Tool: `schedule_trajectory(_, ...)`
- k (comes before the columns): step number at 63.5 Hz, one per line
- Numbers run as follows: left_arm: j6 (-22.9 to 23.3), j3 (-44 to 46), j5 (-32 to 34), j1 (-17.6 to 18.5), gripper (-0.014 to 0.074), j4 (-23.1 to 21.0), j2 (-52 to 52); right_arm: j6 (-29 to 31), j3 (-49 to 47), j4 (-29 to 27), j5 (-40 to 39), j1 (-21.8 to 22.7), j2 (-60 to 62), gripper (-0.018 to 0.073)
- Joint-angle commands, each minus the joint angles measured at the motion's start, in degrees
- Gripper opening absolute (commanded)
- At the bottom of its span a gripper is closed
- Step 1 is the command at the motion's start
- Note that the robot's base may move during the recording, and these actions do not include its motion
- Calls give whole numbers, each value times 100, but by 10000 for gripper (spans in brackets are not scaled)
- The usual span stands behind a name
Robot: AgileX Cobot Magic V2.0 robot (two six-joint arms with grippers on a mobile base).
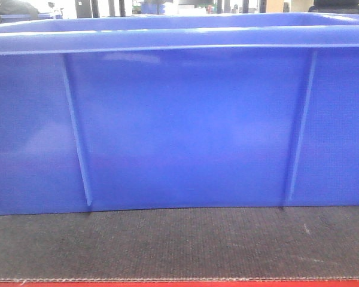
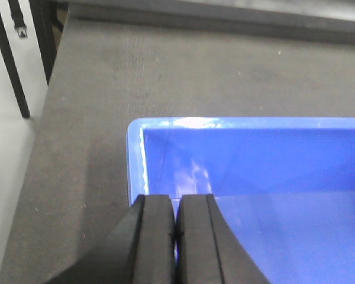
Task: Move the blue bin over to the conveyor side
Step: 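Open both grippers and lift them off the bin rims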
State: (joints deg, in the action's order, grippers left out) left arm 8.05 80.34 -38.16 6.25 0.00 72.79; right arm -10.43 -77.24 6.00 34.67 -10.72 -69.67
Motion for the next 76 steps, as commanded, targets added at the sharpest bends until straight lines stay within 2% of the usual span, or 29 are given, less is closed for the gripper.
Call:
schedule_trajectory(1, 10, 29, 19, 26, -20, 57, -229, 44, -90, 14, -25, 27, 287, -80)
schedule_trajectory(3, 26, 1, 19, 26, -20, 57, -310, 44, -61, 14, -38, 27, 391, -83)
schedule_trajectory(7, 361, -191, 160, 26, -20, 89, -531, 44, 43, 14, -94, 27, 600, -88)
schedule_trajectory(15, 698, -1077, 925, 26, -20, 177, -1089, 44, 824, 14, -573, 27, 1172, -88)
schedule_trajectory(26, 698, -2579, 1716, 14, -20, 227, -1976, 44, 2213, 14, -1269, 27, 2230, -88)
schedule_trajectory(43, 698, -4678, 2884, 14, -20, 345, -3605, 44, 3783, 158, -1920, 27, 3740, -88)
schedule_trajectory(58, 698, -5975, 3018, 14, -20, 357, -5014, 44, 4931, 163, -2023, 27, 5108, -88)
schedule_trajectory(76, 698, -6598, 2986, 14, -20, 931, -6392, 44, 5677, 163, -1860, 27, 6352, -88)
